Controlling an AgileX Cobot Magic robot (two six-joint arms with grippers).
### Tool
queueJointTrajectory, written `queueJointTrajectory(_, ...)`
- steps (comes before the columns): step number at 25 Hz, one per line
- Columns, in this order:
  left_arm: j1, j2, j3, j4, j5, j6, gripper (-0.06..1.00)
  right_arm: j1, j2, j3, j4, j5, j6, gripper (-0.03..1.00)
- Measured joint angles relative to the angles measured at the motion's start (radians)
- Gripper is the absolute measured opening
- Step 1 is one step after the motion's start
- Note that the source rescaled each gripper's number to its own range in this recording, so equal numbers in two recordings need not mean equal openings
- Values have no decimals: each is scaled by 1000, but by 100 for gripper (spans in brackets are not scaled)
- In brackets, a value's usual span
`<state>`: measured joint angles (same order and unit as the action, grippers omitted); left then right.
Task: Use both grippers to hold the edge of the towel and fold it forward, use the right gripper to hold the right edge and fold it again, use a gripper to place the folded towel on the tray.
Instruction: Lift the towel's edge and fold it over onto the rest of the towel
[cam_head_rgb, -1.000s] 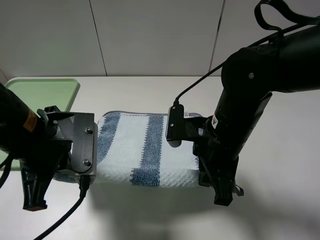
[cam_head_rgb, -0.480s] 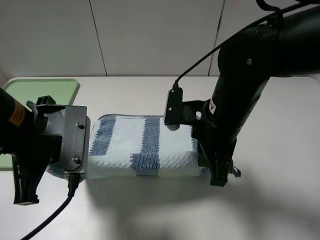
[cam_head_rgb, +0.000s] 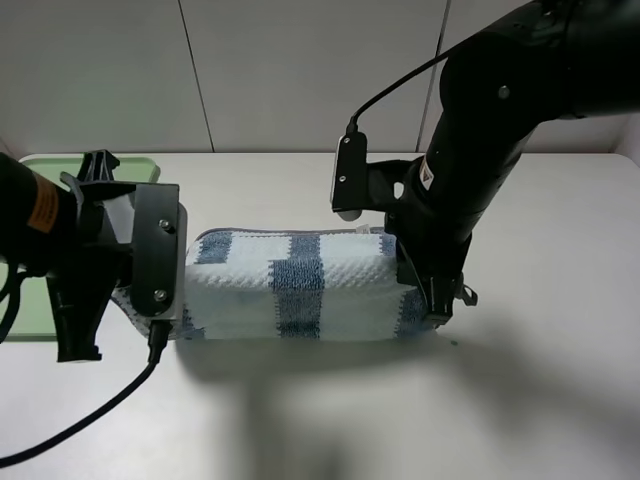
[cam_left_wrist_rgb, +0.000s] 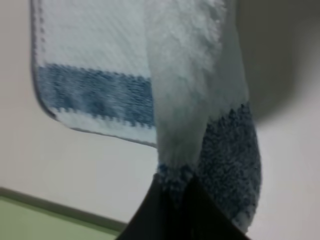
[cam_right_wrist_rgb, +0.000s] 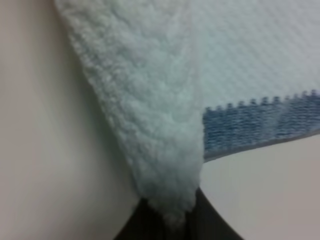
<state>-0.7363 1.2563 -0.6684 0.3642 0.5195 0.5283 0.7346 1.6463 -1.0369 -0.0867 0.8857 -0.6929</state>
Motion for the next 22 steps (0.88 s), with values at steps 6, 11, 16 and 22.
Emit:
queueJointTrajectory(6, 70, 89, 0, 44, -95, -22, 0, -26, 0, -1, -10, -72, 0, 0)
queueJointTrajectory(11, 81, 161, 0, 55, -170, -24, 0, -29, 1, -1, -56, -105, 0, 0)
queueJointTrajectory(16, 83, 211, 0, 60, -209, -25, 0, -29, 24, -1, -86, -135, 0, 0)
queueJointTrajectory(22, 85, 212, -13, 63, -236, -25, 0, -45, 35, -3, -101, -174, 0, 0)
